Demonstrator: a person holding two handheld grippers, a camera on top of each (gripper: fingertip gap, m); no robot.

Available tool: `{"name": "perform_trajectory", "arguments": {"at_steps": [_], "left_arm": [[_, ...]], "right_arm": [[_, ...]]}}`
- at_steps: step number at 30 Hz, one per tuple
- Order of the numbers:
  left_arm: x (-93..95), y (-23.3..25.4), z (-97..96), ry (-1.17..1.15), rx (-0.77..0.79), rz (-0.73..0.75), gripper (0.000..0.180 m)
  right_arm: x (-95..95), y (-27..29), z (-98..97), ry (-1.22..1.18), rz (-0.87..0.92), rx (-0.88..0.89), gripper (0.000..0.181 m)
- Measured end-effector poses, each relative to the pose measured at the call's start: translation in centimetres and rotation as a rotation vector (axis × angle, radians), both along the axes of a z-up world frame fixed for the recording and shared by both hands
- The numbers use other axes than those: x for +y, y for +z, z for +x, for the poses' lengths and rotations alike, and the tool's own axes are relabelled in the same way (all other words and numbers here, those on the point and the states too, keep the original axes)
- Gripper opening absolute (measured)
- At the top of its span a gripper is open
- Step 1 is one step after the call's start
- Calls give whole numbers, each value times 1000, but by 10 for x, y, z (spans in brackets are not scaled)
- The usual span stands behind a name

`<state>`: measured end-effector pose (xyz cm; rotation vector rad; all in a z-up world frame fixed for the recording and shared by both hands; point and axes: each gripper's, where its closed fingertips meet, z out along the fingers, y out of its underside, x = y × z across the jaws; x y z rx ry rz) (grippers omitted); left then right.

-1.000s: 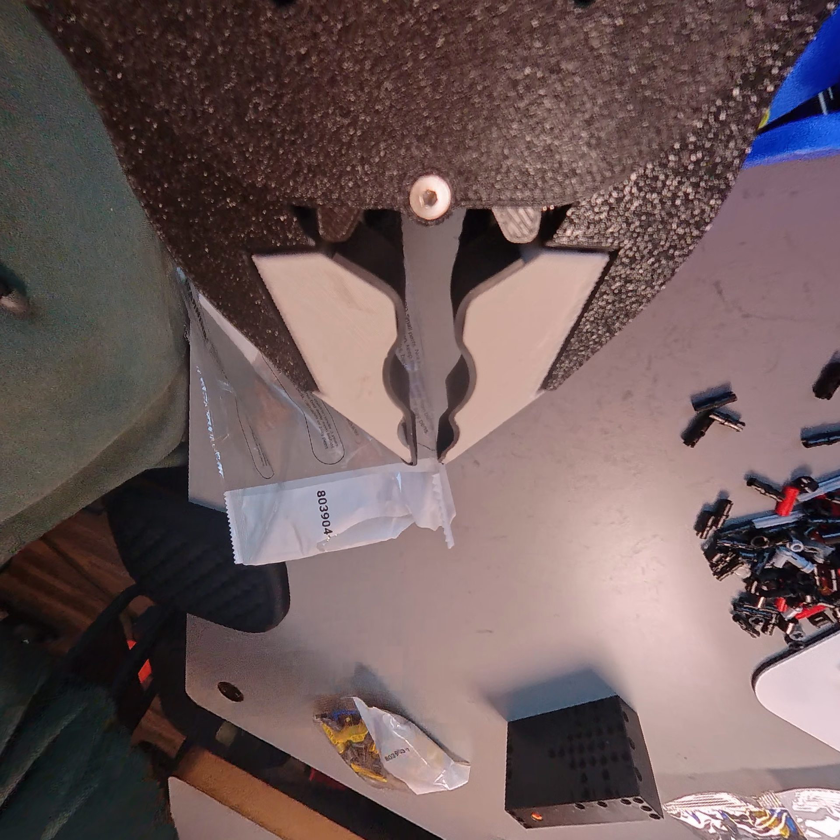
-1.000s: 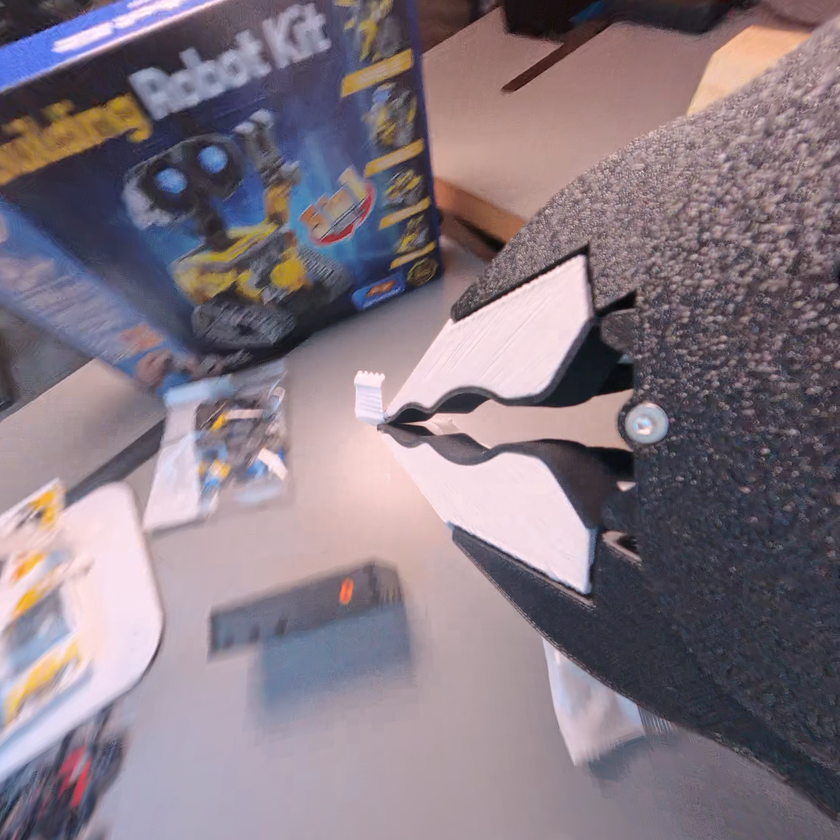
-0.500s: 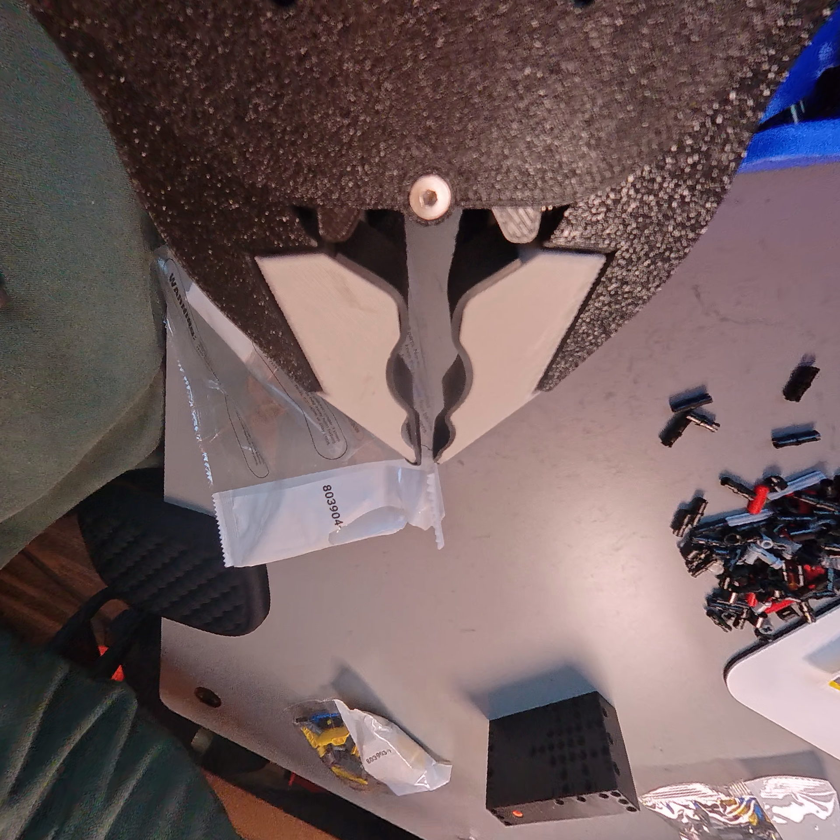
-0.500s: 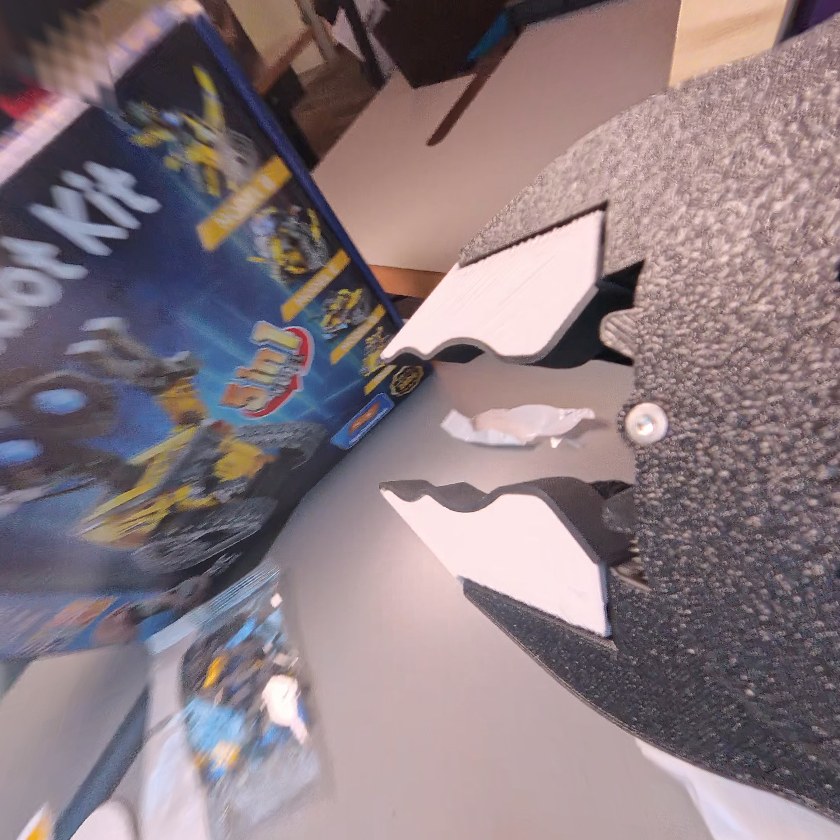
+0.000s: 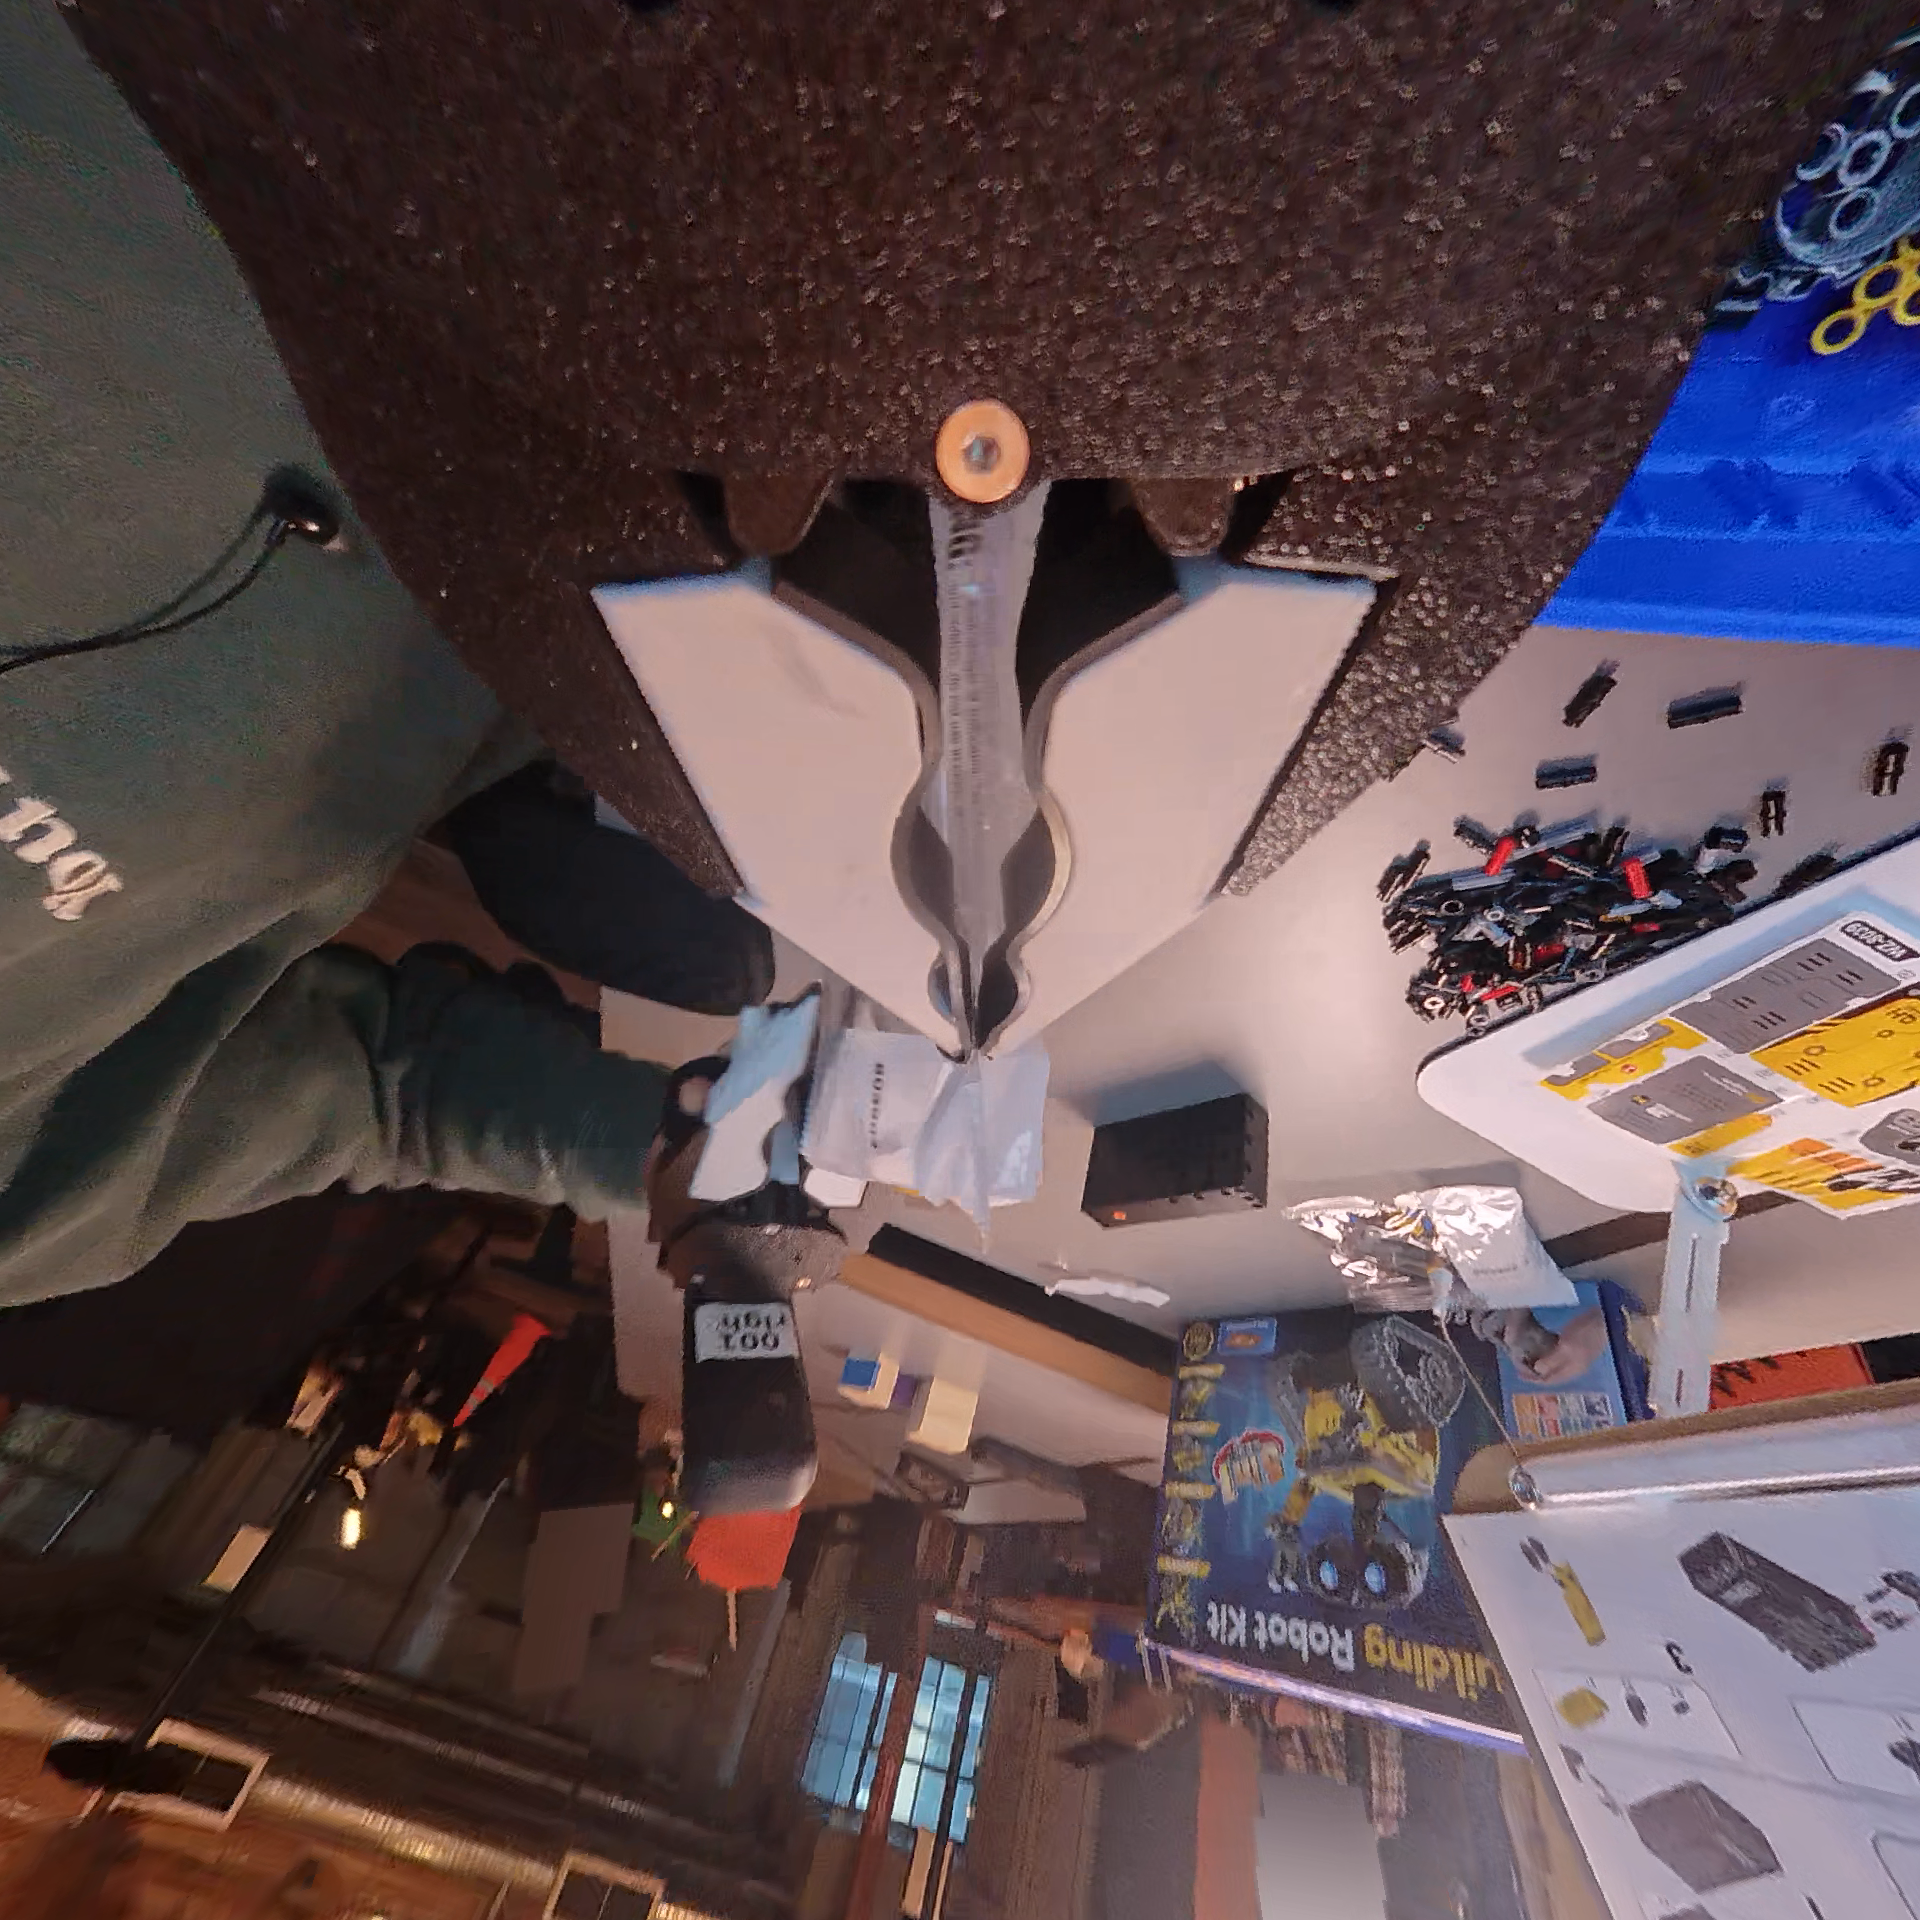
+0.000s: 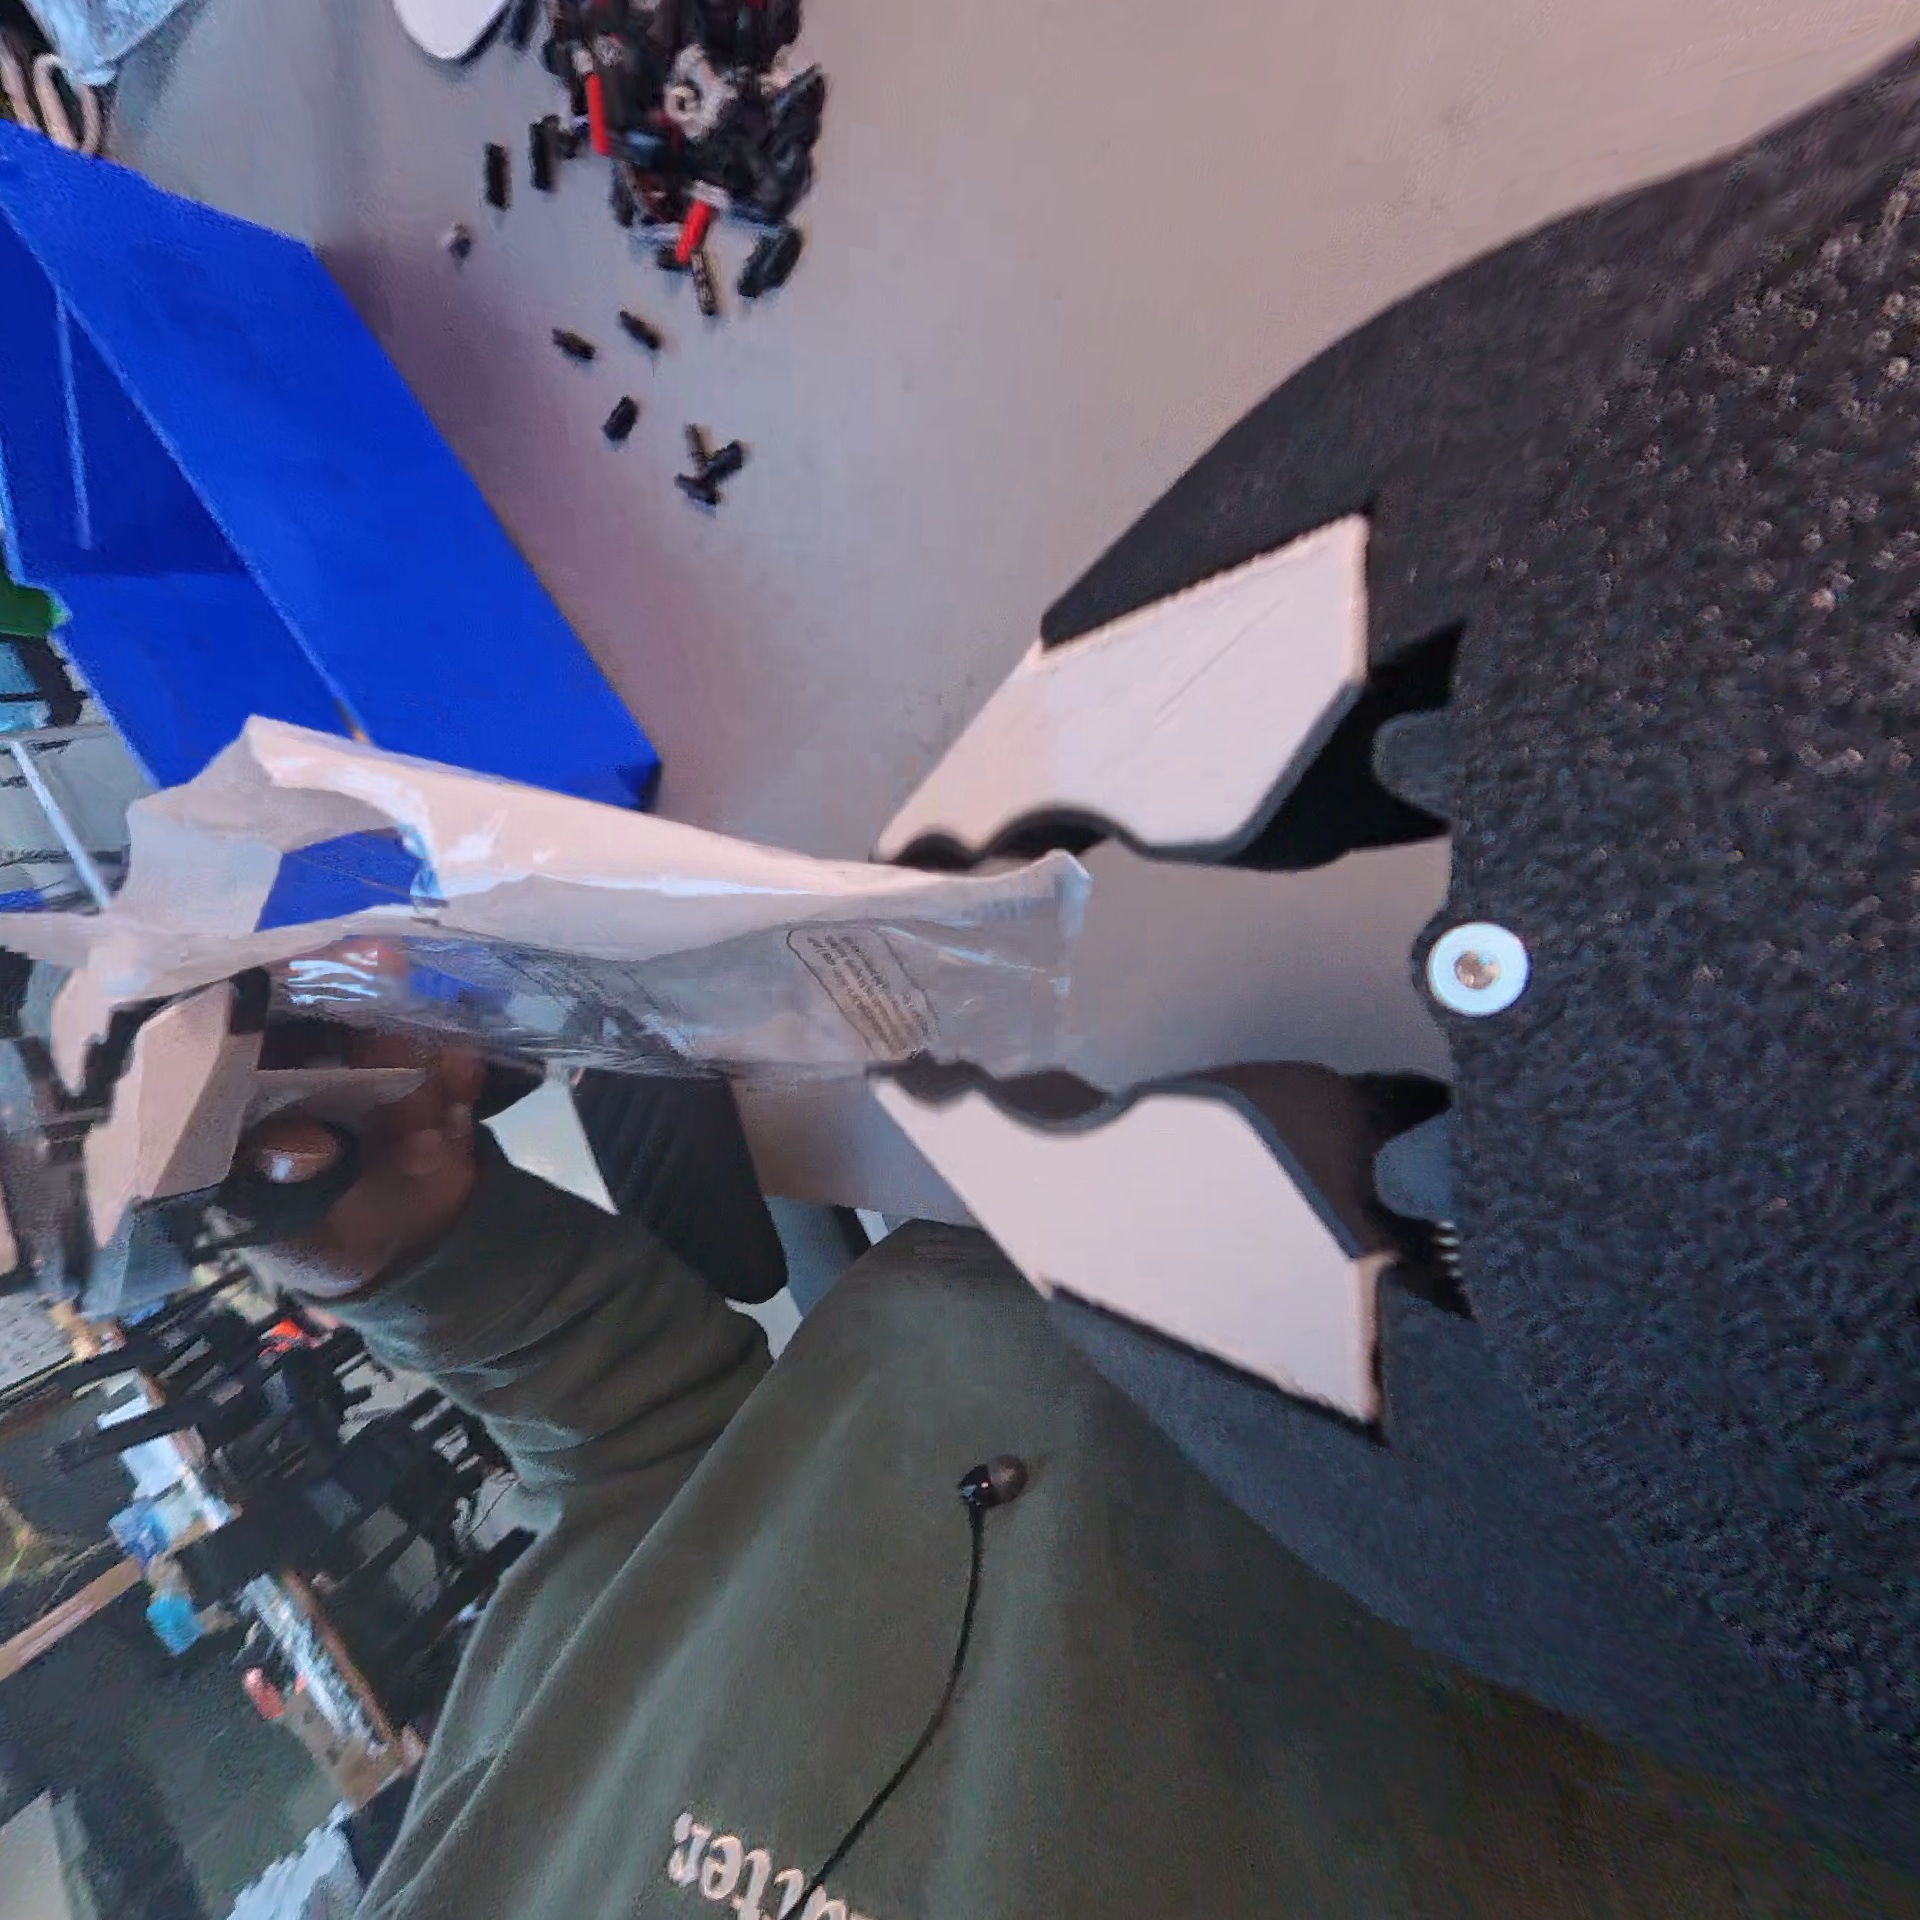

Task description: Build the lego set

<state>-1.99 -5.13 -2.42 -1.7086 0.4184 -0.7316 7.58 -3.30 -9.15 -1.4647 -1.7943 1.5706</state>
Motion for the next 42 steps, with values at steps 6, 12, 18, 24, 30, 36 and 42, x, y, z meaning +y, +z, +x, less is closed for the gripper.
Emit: {"name": "perform_trajectory", "arguments": {"at_steps": [6,12,18,24,30,36,42], "left_arm": [[-50,35,-34,49,-138,128,43],[-100,4,-27,-18,-75,32,14],[-116,10,-66,145,-161,39,0],[-162,41,-194,476,-440,152,0],[-193,35,-324,776,-610,220,0],[-140,35,-408,831,-629,179,0],[-53,51,-461,856,-499,113,0]], "right_arm": [[-28,67,-29,140,-146,205,0],[-53,90,-50,258,-120,208,0],[-43,94,-87,113,-110,258,0],[-1,81,-90,-77,-35,269,14],[6,48,-83,-109,-75,206,15],[-4,15,-86,-88,-90,138,15],[-12,-5,-85,-71,-51,105,14]]}}
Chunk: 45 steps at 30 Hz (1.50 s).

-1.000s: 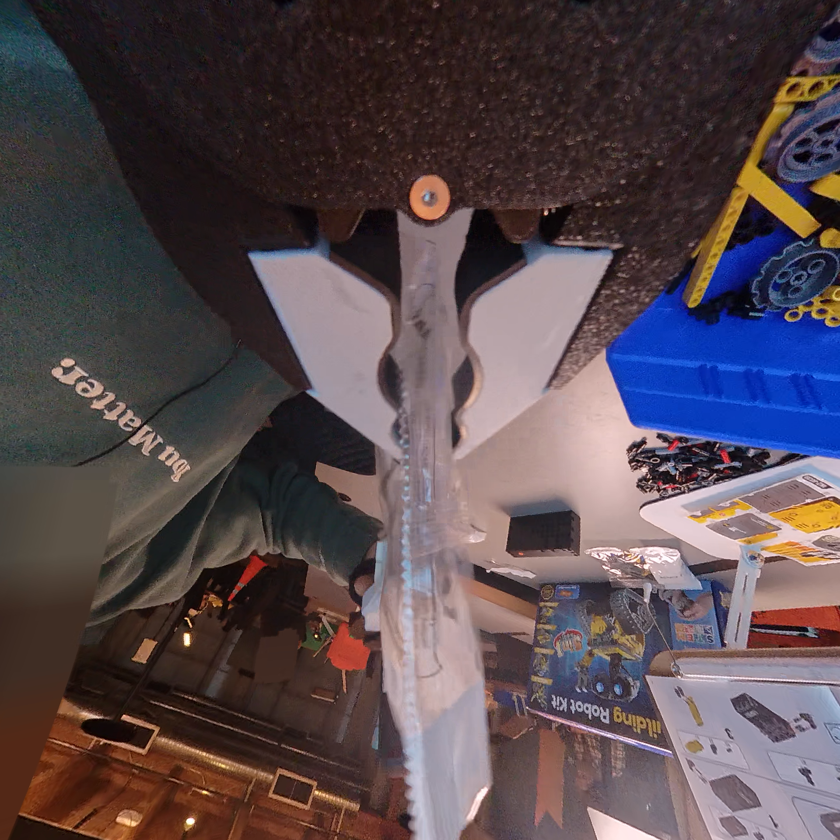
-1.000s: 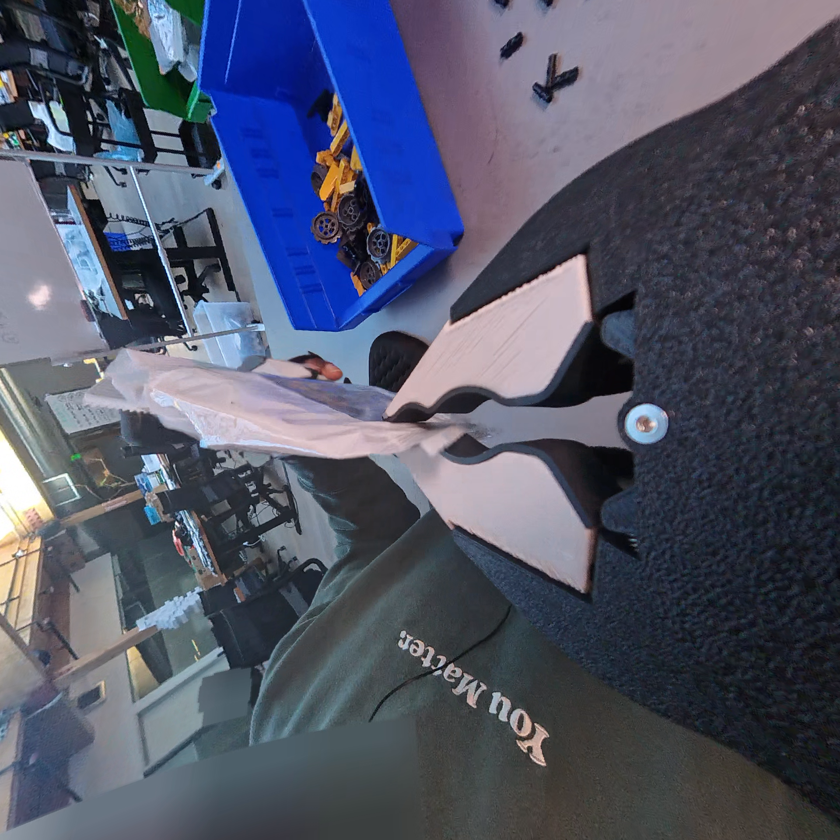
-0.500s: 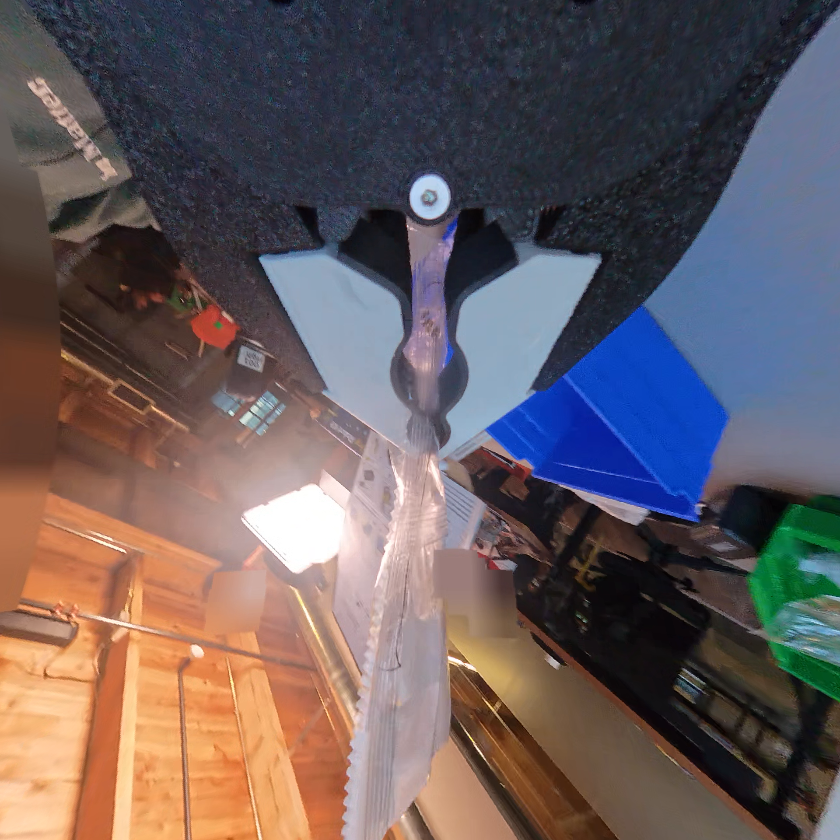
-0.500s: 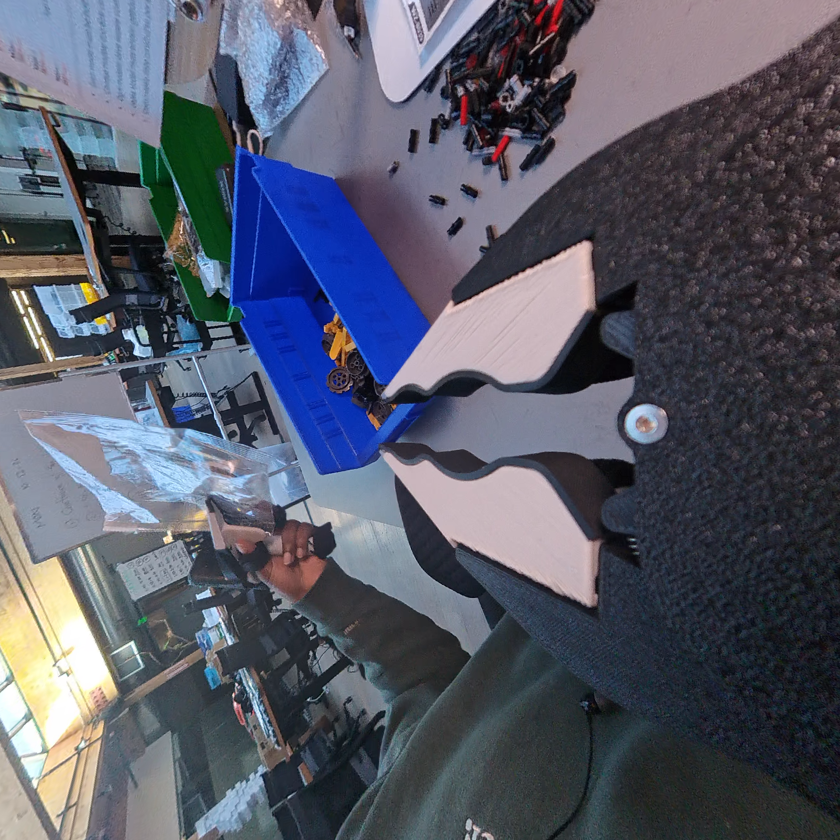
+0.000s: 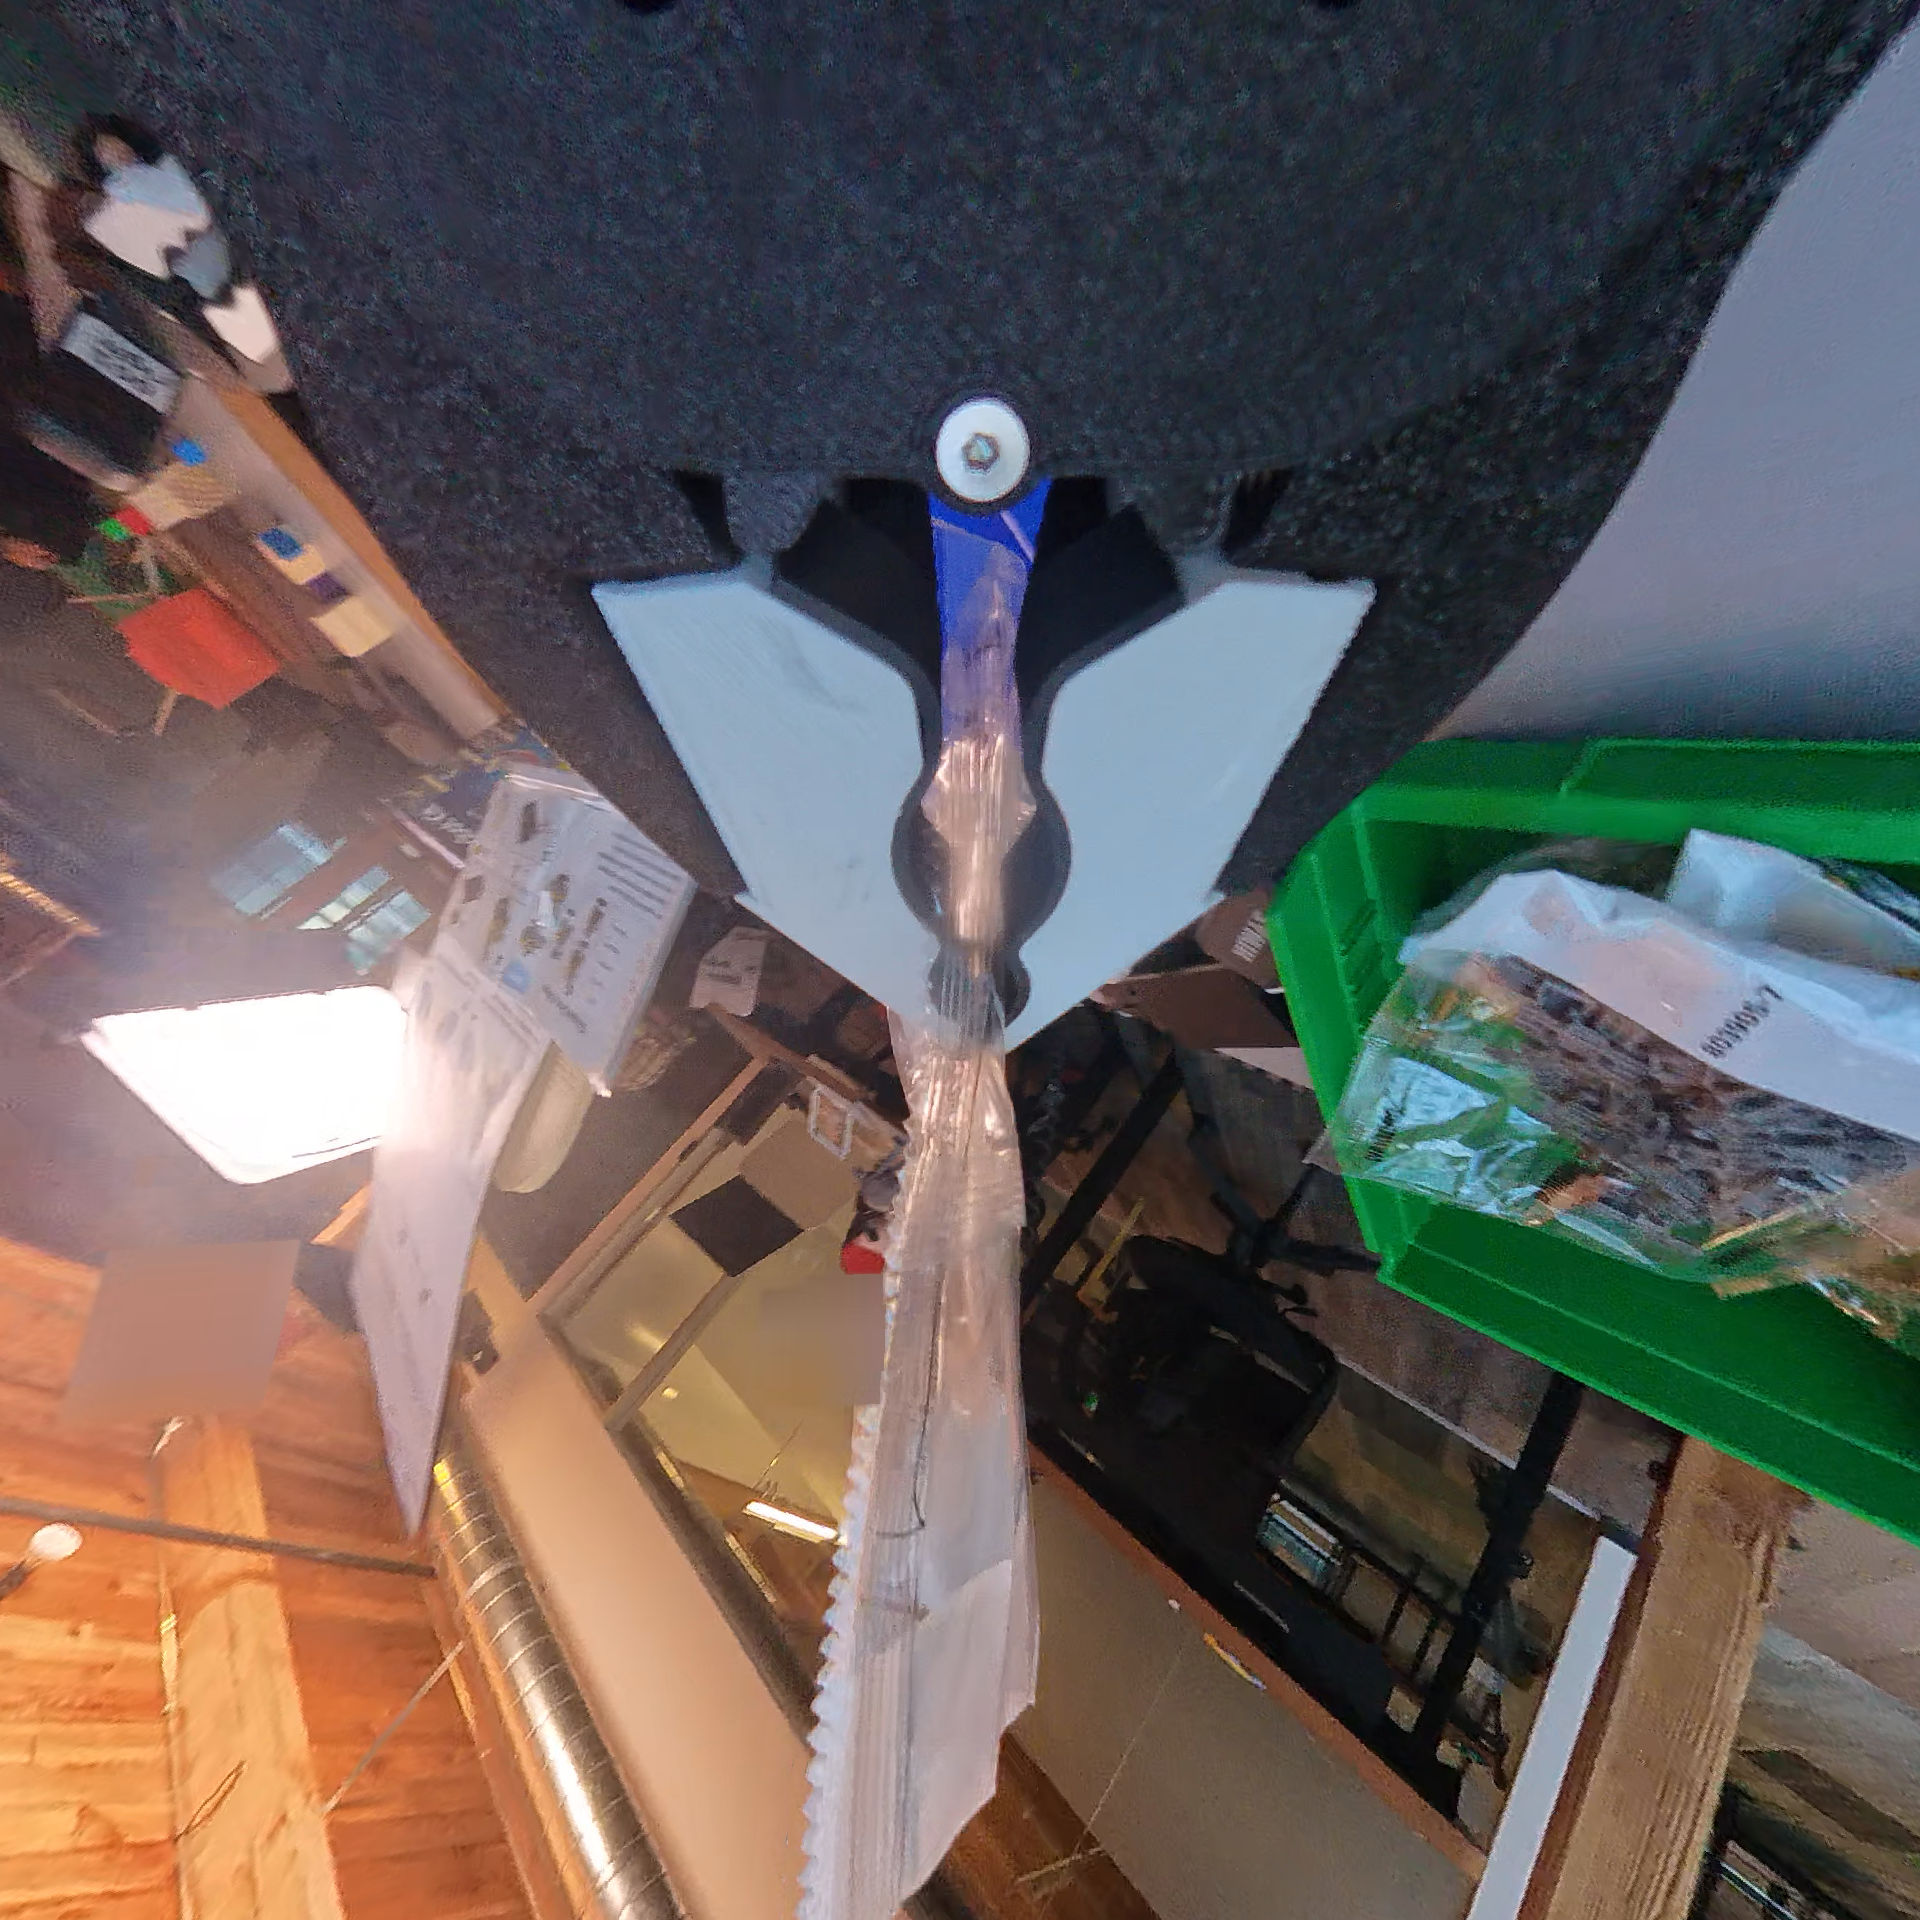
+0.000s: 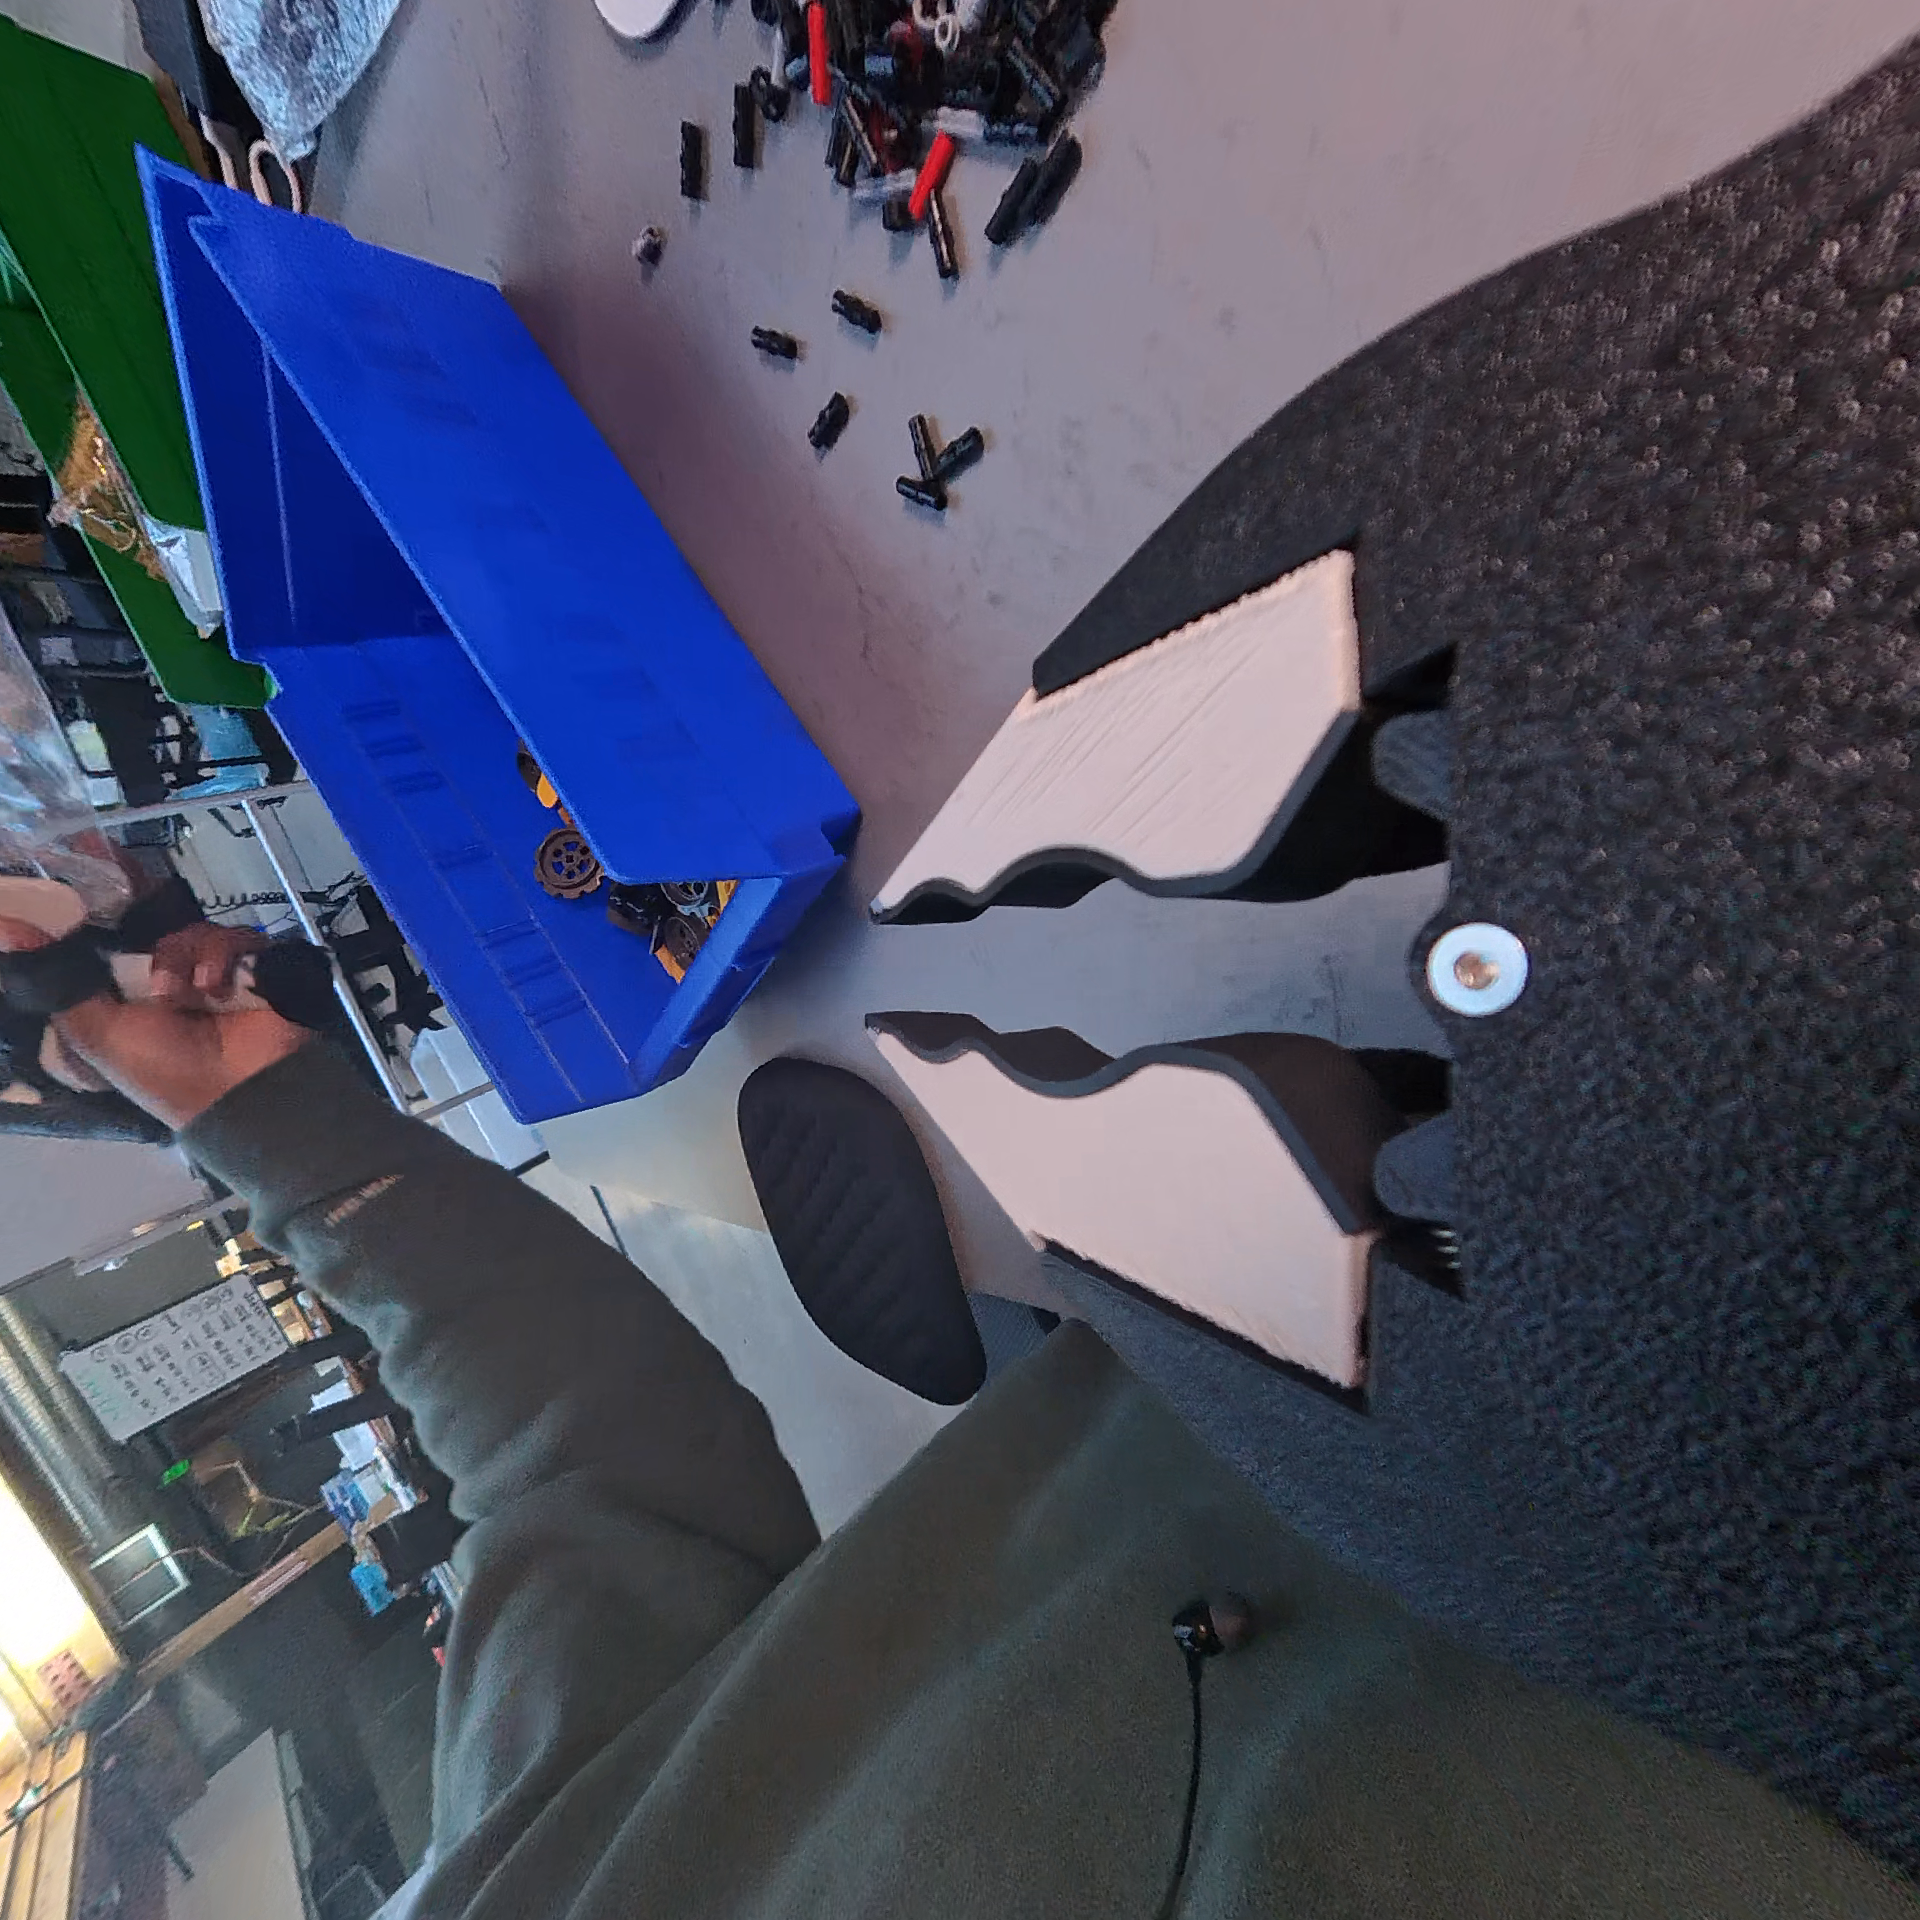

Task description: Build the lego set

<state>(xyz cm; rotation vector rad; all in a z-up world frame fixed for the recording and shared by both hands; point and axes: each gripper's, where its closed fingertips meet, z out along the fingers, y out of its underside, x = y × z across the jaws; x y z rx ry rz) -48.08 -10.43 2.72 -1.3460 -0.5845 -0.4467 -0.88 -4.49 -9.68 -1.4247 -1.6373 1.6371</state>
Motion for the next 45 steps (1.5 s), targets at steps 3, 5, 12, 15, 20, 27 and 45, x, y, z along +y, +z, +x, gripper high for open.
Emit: {"name": "perform_trajectory", "arguments": {"at_steps": [3,5,12,15,20,27,45], "left_arm": [[29,-7,-32,56,34,-89,0],[39,-13,-56,93,10,-124,0],[46,-40,-135,227,-21,-266,0],[54,-56,-152,196,-59,-351,0],[62,-82,-179,171,-43,-547,5],[71,-91,-213,239,137,-747,40],[39,-82,70,-286,617,-806,74]], "right_arm": [[1,-8,3,-13,-5,-7,14],[3,-13,4,-21,-19,-11,15],[13,-20,2,-32,-105,-4,14],[11,-15,2,-1,-149,18,14],[9,-9,5,46,-201,45,12],[-3,-8,9,126,-196,49,12],[18,-13,3,-77,137,107,18]]}}
